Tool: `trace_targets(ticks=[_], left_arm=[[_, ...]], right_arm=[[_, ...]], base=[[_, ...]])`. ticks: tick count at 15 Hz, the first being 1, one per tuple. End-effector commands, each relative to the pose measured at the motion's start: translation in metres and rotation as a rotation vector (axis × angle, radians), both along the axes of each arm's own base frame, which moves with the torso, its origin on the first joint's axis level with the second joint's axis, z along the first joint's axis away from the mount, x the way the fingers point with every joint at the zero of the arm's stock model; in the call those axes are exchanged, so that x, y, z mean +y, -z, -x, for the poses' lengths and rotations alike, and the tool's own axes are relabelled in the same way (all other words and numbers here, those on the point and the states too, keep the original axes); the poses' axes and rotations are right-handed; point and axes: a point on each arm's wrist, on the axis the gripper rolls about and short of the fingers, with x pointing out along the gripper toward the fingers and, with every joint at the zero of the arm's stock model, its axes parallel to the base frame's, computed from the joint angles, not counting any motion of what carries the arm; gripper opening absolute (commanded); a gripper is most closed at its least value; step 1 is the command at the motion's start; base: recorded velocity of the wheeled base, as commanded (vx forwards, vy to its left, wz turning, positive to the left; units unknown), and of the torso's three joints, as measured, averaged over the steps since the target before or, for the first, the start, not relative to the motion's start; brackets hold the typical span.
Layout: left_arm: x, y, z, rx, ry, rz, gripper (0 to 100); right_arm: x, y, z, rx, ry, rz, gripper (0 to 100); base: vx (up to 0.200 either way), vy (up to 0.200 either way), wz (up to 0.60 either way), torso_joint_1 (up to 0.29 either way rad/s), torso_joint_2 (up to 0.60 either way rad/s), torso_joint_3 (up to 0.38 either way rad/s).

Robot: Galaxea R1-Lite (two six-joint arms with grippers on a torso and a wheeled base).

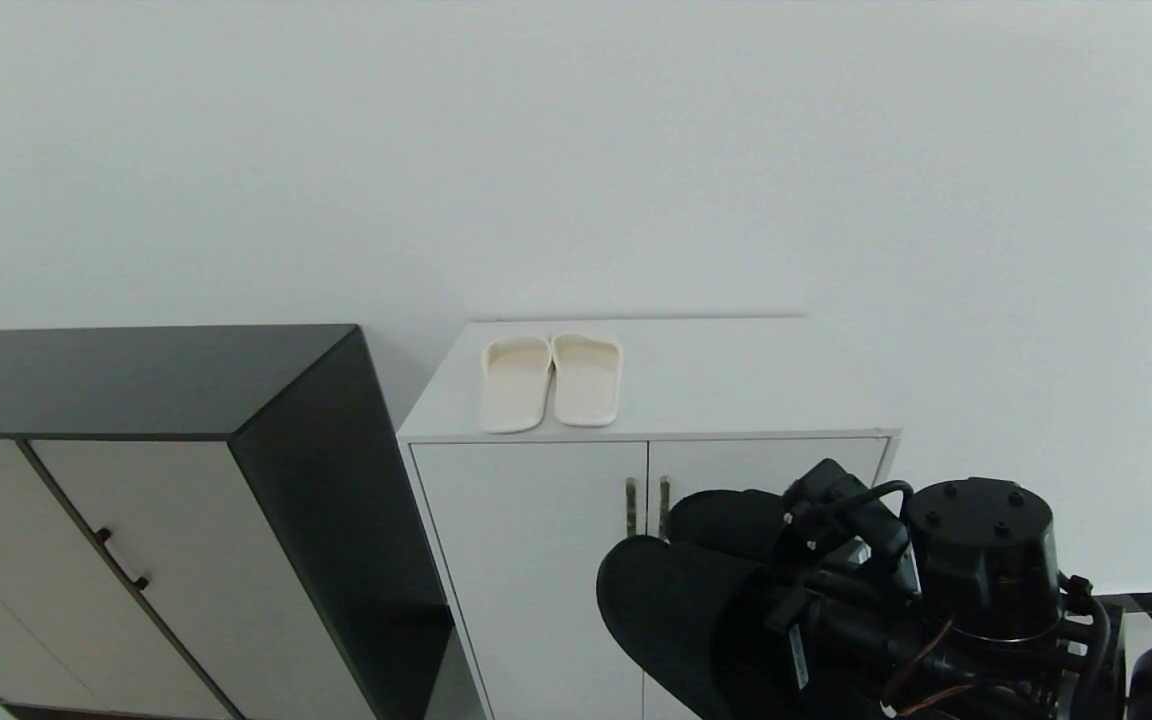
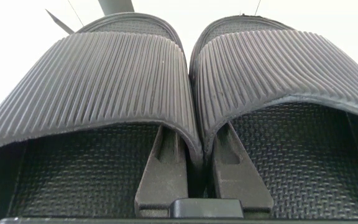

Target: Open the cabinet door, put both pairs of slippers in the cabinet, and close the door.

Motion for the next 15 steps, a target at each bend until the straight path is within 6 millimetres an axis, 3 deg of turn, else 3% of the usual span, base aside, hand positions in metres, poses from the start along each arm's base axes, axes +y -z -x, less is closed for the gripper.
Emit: trace_targets(ticks=[1, 15], left_arm=[[0.000, 0.000, 0.000, 0.002, 0.001, 0.000, 100], [0.000, 0.000, 0.000, 0.002, 0.004, -0.010, 100]], right_arm=[[0.000, 0.001, 0.001, 0.002, -0.005, 0.002, 0], [0.001, 0.011, 0.008, 0.003, -0.024, 0.001, 0]], base=[[0.000, 0.000, 0.00, -0.232, 0.54, 0.305], [0.000, 0.000, 0.00, -0.206, 0.53, 0.317]])
